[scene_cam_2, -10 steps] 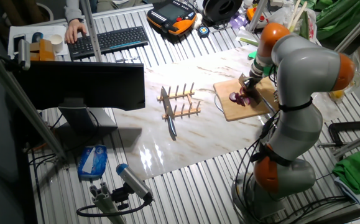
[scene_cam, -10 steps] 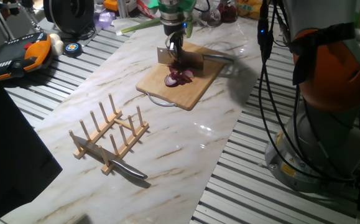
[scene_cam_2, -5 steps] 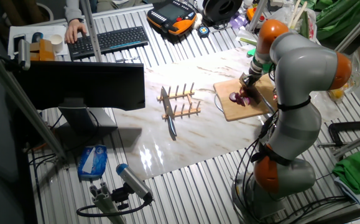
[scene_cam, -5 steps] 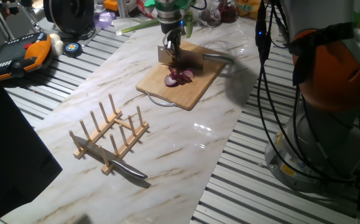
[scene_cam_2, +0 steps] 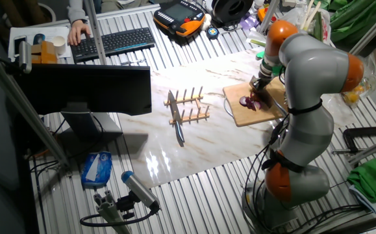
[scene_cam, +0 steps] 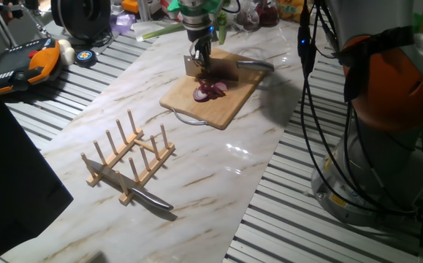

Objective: Chop the onions

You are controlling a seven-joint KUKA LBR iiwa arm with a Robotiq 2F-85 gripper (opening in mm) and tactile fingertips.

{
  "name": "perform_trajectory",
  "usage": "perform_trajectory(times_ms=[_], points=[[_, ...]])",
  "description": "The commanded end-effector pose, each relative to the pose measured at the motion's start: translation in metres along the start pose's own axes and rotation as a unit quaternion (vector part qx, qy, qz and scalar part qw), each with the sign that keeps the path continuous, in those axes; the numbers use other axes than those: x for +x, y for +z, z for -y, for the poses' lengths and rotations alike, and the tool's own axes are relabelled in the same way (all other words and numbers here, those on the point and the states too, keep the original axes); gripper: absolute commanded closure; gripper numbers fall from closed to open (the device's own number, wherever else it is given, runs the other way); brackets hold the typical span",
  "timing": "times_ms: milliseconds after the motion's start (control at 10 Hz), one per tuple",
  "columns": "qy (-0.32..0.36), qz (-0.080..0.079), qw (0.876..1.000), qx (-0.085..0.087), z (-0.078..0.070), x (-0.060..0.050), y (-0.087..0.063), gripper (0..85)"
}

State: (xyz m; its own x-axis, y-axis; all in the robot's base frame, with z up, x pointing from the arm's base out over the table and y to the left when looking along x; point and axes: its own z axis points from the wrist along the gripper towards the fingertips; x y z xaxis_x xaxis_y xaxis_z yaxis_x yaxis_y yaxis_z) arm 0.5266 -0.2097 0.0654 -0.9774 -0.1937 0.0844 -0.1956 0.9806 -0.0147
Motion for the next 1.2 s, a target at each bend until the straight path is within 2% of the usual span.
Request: perform_trajectory(times_ms=[0, 300, 600, 900, 1100], points=[[0.000, -0.003, 1.000, -0.001, 0.001, 0.002, 0.000, 84.3], [0.001, -0.006, 1.000, -0.007, 0.000, 0.008, 0.002, 84.3], [0.007, -0.007, 1.000, -0.006, -0.006, 0.021, 0.007, 84.3], [0.008, -0.020, 1.000, -0.002, -0.005, 0.028, 0.007, 84.3], [0.009, -0.019, 1.000, -0.004, -0.004, 0.032, 0.008, 84.3]])
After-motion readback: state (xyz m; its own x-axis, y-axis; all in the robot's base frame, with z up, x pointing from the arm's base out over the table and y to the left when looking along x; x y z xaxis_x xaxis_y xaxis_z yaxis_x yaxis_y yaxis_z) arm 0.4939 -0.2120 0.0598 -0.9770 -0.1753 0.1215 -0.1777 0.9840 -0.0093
